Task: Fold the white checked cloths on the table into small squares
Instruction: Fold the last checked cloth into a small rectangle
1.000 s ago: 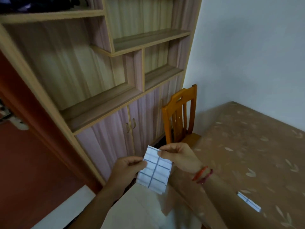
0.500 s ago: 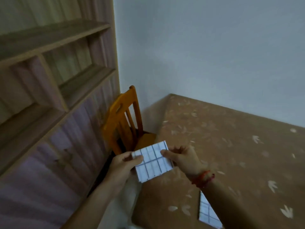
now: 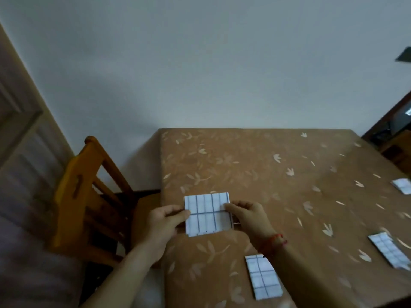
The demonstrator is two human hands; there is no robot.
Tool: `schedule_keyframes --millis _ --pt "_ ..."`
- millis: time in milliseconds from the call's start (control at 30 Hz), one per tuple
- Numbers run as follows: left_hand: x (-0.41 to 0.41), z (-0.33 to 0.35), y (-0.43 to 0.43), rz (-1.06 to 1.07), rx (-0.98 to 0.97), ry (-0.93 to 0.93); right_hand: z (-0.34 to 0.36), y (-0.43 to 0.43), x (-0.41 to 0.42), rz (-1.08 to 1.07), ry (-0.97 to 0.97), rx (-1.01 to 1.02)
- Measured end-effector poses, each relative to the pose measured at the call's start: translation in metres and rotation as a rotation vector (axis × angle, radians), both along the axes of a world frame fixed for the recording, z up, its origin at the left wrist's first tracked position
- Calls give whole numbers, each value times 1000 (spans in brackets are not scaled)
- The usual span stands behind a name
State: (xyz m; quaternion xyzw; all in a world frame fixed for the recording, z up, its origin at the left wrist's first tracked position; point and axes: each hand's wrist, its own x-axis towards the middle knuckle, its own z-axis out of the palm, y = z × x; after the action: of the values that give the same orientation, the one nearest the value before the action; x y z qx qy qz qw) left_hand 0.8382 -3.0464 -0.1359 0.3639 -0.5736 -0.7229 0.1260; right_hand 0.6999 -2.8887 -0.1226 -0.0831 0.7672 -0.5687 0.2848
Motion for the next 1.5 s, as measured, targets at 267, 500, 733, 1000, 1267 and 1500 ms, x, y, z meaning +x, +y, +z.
schedule_keyframes --millis 267,500,733,1000,1267,1500 --pt "-38 -36 -22 -79 -154 -129 -32 -11 -37 21 37 106" --pt "-94 -59 -41 11 -158 -171 -69 -35 -85 -42 167 150" --pt "-164 -95 -82 111 -187 -225 -116 -83 -151 5 140 142" --pt "-219 -146 -125 162 -205 -278 -175 -133 -212 66 215 252" --pt "-254 -171 -146 137 -335 -330 -193 -158 -238 192 380 350" --pt "-253 -181 -158 123 -443 -421 -201 -170 -236 276 439 399"
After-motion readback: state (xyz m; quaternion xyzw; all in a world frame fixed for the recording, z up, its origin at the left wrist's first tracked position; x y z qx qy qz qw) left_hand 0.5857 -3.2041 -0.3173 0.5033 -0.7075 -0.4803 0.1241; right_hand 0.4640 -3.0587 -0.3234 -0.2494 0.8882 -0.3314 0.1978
